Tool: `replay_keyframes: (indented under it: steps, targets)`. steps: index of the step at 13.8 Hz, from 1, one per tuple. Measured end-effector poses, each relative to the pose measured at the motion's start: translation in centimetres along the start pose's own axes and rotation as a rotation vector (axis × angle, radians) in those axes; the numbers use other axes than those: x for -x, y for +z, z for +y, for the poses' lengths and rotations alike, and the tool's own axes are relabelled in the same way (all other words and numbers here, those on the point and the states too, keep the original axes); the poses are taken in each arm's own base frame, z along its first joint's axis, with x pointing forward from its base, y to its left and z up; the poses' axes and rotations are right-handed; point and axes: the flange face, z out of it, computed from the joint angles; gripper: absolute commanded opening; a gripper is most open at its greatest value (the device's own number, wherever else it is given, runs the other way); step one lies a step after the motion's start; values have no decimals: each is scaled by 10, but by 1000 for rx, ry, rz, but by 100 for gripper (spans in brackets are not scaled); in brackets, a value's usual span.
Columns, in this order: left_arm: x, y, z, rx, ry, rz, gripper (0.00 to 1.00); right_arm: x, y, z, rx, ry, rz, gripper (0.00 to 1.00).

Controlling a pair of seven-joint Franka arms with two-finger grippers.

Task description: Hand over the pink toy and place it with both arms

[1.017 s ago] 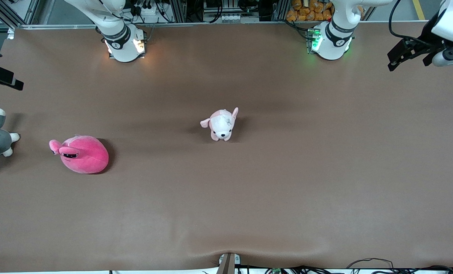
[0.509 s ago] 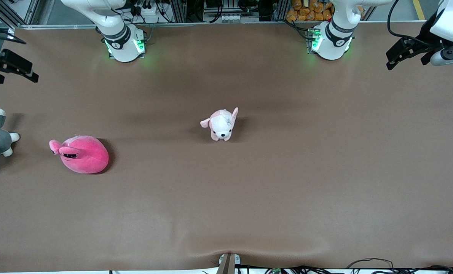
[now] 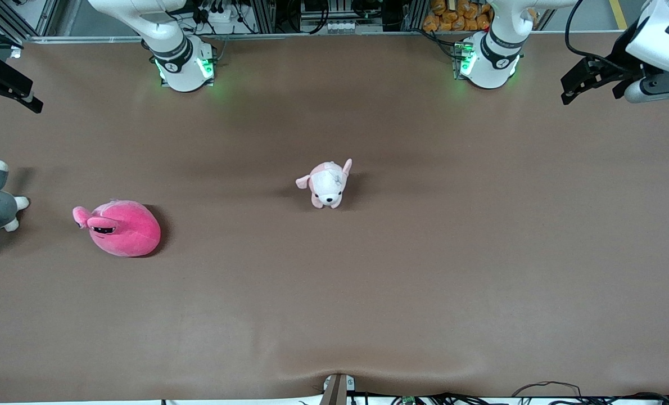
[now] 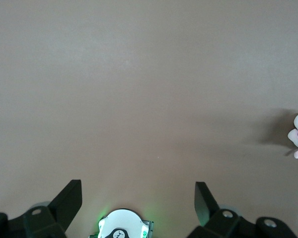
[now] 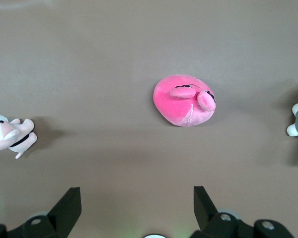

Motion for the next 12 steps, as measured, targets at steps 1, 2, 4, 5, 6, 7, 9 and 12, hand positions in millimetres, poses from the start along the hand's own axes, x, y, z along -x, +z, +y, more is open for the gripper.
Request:
replay_keyframes:
  steps: [1,2,4,5,6,7,9,12]
  targets:
    - [-1,-2,-1,1,-2,2,100,0,1,0,4,1,-10,100]
    - [-2,-3,-1,2,-3,4,100,1,2,1,6,3,-13,100]
    - [-4,-4,-2,2,11,4,100,1,0,5,12,8,-13,100]
    - [-6,-3,-2,3,25,3,100,2,-1,7,20,12,-17,100]
    - [-10,-2,-3,4,29,0,100,3,0,9,27,16,-24,100]
    - [-14,-1,-4,4,29,-3,100,3,1,10,30,18,-29,100]
    - [-18,1,-5,5,31,-8,100,2,4,12,31,21,-41,100]
    - [-20,2,-3,4,34,-11,100,2,5,11,31,21,-46,100]
